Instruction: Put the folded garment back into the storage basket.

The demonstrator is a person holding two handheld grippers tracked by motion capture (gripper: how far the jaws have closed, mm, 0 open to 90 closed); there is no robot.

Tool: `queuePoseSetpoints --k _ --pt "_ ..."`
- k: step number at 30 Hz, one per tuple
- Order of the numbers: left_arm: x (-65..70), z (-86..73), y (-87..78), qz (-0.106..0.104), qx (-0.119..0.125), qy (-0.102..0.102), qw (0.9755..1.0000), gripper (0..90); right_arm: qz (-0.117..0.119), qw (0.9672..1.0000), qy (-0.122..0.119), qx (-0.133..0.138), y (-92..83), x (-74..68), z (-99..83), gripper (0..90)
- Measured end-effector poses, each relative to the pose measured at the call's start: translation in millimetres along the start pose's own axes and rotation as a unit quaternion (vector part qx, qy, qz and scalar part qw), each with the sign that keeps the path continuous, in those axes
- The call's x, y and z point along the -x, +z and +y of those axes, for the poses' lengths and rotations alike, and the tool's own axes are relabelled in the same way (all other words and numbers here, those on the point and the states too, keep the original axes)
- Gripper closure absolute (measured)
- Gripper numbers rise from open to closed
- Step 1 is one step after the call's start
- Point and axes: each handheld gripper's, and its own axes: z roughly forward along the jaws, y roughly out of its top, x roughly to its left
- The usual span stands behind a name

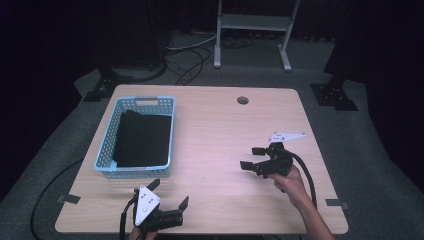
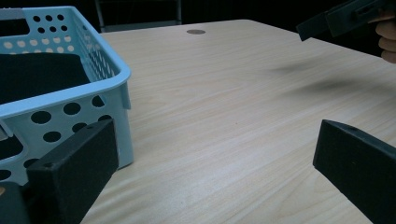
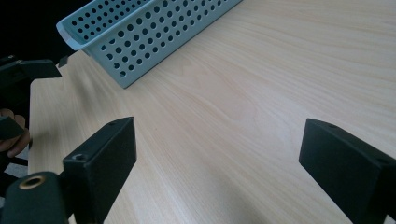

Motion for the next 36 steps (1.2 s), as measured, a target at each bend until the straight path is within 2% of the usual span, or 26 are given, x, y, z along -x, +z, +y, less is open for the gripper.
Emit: queuePoseSetpoints --k 17,23,30,36 --pt "2.0 -0.3 1.2 -0.002 -0.002 0.003 1.0000 0.0 -0.009 0.9998 0.011 0.015 -13.2 4.0 -16.9 11.1" --pt "2.0 0.0 0.7 -0.001 -0.001 0.003 1.0000 0.0 -0.010 0.9998 0.007 0.017 -17.4 1.8 -17.0 11.1" --pt "1.9 0.0 0.6 -0.001 -0.001 0.004 1.0000 0.0 -0.011 0.9994 0.008 0.031 -21.5 1.9 -22.1 11.1" --pt "2.1 0.0 0.6 0.000 -0.001 0.004 1.0000 0.0 -0.012 0.9994 0.015 0.029 -22.8 2.8 -28.9 11.1"
